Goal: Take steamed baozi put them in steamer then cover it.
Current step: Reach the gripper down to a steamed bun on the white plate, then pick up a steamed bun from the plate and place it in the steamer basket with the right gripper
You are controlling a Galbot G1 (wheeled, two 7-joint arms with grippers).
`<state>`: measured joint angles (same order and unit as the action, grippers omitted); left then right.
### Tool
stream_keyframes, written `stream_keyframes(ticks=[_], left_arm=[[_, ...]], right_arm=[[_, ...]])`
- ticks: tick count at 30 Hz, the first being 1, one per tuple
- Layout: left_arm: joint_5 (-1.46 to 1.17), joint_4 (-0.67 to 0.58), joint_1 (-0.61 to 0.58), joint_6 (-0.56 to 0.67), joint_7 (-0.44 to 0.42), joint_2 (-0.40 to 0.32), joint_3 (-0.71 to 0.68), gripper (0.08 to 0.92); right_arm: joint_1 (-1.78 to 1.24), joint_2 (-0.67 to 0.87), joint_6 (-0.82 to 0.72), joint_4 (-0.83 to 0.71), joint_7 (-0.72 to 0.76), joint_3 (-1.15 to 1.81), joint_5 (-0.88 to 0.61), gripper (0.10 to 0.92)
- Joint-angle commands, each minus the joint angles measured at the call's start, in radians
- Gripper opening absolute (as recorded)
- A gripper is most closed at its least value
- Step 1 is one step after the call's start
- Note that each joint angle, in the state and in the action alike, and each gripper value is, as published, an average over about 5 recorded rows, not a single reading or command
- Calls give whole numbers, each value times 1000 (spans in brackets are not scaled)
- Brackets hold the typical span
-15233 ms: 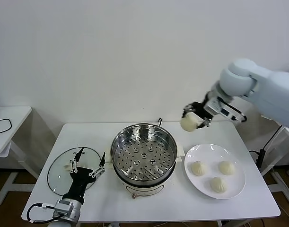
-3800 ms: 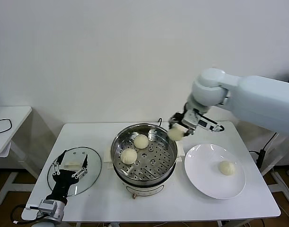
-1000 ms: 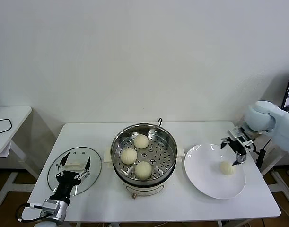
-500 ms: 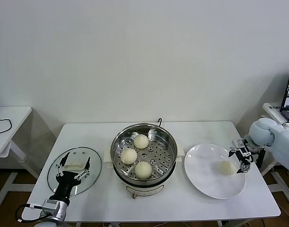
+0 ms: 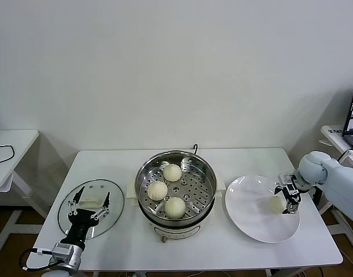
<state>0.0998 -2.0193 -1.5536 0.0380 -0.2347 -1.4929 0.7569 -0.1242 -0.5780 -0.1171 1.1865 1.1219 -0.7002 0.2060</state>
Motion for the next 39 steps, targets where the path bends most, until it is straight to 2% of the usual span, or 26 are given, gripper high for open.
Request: stream_keyframes(ticks=[1,7,10,15,19,25,30,34,39], left_arm=[[1,2,1,0,1,1,-5,823],[1,3,2,-1,1,2,-3,823],[1,1,3,-1,1,0,-6,823],[1,3,3,-1,2,0,-7,823],[1,3,5,-1,3,0,-10,823],[4,1,8,-2,6,1,-25,823],[4,3,12,-1,6,2,-32,823],[1,9,18,0,2,6,-33,823],[-8,13,25,0,-4,10,-30,823]], right_arm=[[-31,-17,-4,-16,-11,29,9,823],[-35,-20,-6,-19,-13,35,7,819],[-34,-24,-6,-19,-13,36,5,787],[-26,-16,-7,-11,-9,31,-2,687],[19,19,-26,28,-1,-11,-54,672],[252,113,-113,171,22,-199,-233,670],[595,166,-237,335,42,-475,-435,670],[895,143,-337,463,64,-713,-558,670],[1125,32,-419,552,50,-852,-693,671]])
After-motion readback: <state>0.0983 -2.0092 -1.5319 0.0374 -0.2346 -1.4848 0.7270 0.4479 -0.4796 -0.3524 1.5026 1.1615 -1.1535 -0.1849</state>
